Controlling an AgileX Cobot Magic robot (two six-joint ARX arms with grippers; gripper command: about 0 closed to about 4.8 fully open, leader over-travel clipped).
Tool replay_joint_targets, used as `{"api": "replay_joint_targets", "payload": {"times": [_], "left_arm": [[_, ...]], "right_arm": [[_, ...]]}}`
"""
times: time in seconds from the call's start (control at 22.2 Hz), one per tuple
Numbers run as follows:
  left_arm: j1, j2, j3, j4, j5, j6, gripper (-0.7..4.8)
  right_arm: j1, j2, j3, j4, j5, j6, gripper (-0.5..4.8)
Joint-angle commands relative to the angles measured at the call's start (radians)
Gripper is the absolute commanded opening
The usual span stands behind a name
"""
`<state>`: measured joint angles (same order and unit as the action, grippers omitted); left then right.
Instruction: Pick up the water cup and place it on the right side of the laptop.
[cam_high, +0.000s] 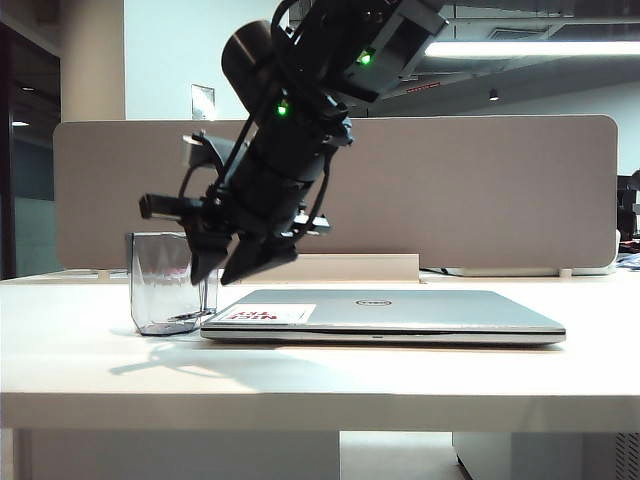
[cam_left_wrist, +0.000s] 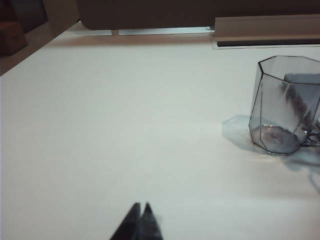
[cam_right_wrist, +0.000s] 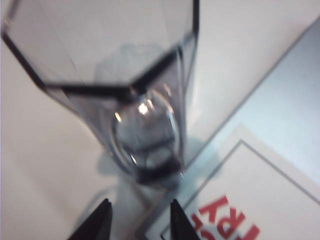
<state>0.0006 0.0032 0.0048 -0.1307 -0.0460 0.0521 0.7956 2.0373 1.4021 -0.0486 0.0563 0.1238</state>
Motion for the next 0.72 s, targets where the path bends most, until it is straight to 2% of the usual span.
{"api": "replay_joint_targets", "payload": {"times": [0.05, 0.27, 0.36, 0.72], "left_arm": [[0.002, 0.001, 0.003, 0.016, -0.002, 0.000, -0.04], [0.002, 0.001, 0.003, 0.016, -0.002, 0.000, -0.04], [0.002, 0.001, 0.003, 0.016, -0.002, 0.000, -0.04], [0.002, 0.001, 0.003, 0.017, 0.001, 0.000, -0.04]], "right_arm": [[0.008, -0.002, 0.004, 0.097, 0.006, 0.004, 1.67], [0.007, 0.022, 0.004, 0.137, 0.016, 0.008, 1.66], [0.007, 0.036, 0.005, 0.144, 0.017, 0.010, 1.42], [-0.015, 0.069, 0.005, 0.271, 0.062, 0.036, 1.38]]}}
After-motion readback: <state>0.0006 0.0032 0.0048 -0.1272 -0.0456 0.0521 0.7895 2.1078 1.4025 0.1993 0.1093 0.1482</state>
